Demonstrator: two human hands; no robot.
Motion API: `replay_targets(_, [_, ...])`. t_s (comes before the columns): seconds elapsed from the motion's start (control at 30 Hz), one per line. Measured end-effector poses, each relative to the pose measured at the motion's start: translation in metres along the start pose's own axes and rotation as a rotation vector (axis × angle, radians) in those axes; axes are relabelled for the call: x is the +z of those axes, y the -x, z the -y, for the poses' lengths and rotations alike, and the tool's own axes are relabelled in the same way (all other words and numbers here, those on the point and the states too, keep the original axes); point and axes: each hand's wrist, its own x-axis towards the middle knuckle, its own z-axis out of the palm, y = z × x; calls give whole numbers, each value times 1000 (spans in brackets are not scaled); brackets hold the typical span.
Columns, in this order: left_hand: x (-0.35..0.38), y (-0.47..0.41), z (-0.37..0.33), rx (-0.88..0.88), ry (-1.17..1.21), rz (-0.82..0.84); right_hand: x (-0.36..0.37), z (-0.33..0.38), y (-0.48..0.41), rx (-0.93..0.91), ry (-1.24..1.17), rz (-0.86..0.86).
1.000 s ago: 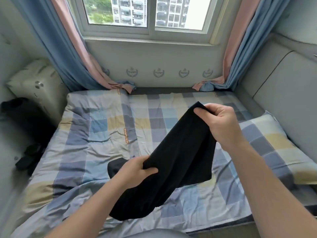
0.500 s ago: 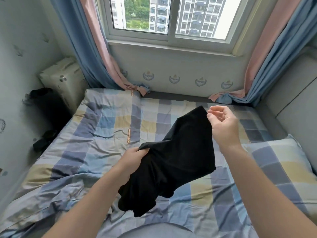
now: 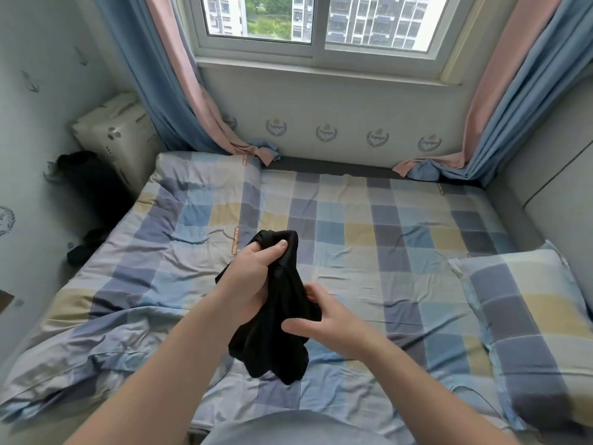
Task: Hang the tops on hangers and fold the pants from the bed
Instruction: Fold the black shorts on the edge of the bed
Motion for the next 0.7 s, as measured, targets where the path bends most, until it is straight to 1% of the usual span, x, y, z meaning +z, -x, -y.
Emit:
replay_targets(0.03, [5, -1, -1, 4, 33, 4, 4, -8, -1, 14, 48, -43])
replay_targets(0.13, [16, -7, -1, 8, 103, 11, -3, -26, -2, 28, 297, -284])
replay_targets(0.2, [21, -14, 0, -1, 124, 11, -19, -34, 2, 58, 288, -357])
replay_targets(0.33, [26, -29, 7, -34, 204, -39, -56, -42, 10, 144, 159, -433])
replay_targets(0.4, [26, -35, 11, -24, 181, -69, -73, -40, 13, 178, 38, -488])
replay_targets(0.5, [24, -41, 20, -16, 31, -34, -93, -32, 19, 229, -273, -529])
replay_targets(0.6, [25, -37, 29, -25, -181, 73, -105, -18, 25, 178, -613, -536])
replay_targets(0.7, [32, -27, 43, -38, -402, 231, -109, -1, 28, 96, -820, -540])
